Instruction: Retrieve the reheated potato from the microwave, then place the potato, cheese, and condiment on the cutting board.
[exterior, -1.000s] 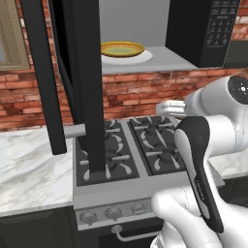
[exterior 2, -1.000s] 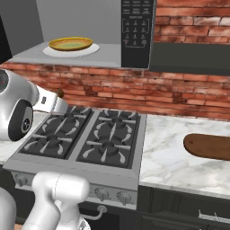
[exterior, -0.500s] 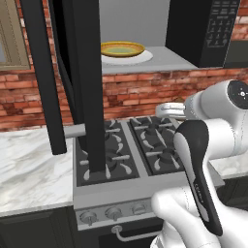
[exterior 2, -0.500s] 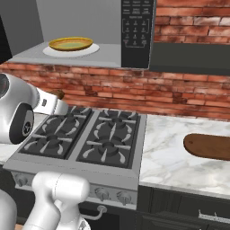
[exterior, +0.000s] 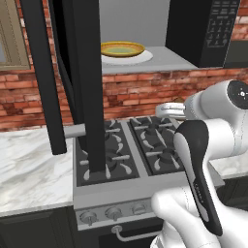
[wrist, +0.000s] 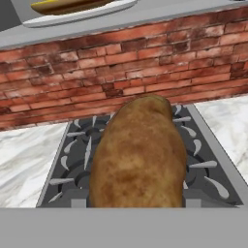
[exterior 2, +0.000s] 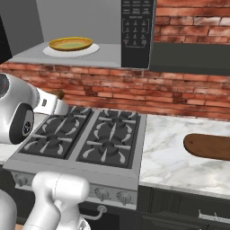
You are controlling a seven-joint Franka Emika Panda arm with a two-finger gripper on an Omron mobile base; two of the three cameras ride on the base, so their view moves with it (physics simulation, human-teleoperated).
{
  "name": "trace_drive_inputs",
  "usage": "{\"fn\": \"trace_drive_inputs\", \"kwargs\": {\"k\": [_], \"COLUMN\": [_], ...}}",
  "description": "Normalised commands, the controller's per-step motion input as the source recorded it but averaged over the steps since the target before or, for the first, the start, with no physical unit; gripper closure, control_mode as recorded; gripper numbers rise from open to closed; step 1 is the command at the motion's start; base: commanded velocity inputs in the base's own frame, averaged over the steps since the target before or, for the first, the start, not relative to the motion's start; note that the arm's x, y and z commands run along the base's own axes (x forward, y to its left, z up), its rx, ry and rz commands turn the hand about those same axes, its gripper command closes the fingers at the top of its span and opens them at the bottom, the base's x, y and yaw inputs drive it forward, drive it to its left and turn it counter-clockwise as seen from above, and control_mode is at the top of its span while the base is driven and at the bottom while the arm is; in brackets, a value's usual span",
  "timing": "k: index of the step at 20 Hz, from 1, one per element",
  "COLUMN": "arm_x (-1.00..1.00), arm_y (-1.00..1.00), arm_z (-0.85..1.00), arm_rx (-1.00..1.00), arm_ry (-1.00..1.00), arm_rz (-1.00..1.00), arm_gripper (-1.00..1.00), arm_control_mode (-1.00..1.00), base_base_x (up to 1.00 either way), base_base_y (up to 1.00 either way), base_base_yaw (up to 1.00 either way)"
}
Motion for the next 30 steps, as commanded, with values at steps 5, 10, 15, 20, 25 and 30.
{"fn": "trace_drive_inputs", "kwargs": {"k": [5,10,15,20,25,30], "arm_x": [0.0,0.0,0.0,0.0,0.0,0.0], "arm_y": [0.0,0.0,0.0,0.0,0.0,0.0], "arm_z": [0.0,0.0,0.0,0.0,0.0,0.0], "arm_rx": [0.0,0.0,0.0,0.0,0.0,0.0], "arm_ry": [0.0,0.0,0.0,0.0,0.0,0.0], "arm_rz": [0.0,0.0,0.0,0.0,0.0,0.0], "arm_gripper": [1.0,1.0,1.0,1.0,1.0,1.0], "arm_control_mode": [1.0,1.0,1.0,1.0,1.0,1.0], "base_base_x": [0.0,0.0,0.0,-0.09,-0.13,-0.06], "base_base_y": [0.0,0.0,0.0,-0.14,-0.49,-0.58], "base_base_yaw": [0.0,0.0,0.0,0.0,0.0,0.0]}}
